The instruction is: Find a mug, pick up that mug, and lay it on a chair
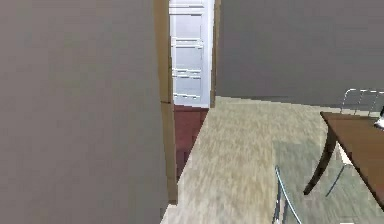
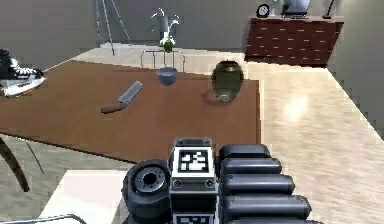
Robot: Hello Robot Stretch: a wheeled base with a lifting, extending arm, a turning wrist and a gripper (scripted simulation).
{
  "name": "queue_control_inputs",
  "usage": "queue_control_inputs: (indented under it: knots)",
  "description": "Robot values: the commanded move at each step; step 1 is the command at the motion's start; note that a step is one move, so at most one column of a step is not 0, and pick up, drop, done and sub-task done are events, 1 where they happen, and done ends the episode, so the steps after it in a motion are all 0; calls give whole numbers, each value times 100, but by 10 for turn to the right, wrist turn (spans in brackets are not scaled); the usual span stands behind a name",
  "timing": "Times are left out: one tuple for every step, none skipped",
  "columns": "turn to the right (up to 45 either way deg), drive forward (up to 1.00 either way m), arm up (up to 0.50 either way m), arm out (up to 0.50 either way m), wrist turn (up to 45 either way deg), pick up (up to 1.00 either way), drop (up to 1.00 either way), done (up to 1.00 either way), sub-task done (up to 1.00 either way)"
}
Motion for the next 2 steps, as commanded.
queue_control_inputs:
  knots:
    - [0,20,0,0,0,0,0,0,0]
    - [450,0,0,0,0,0,0,0,0]
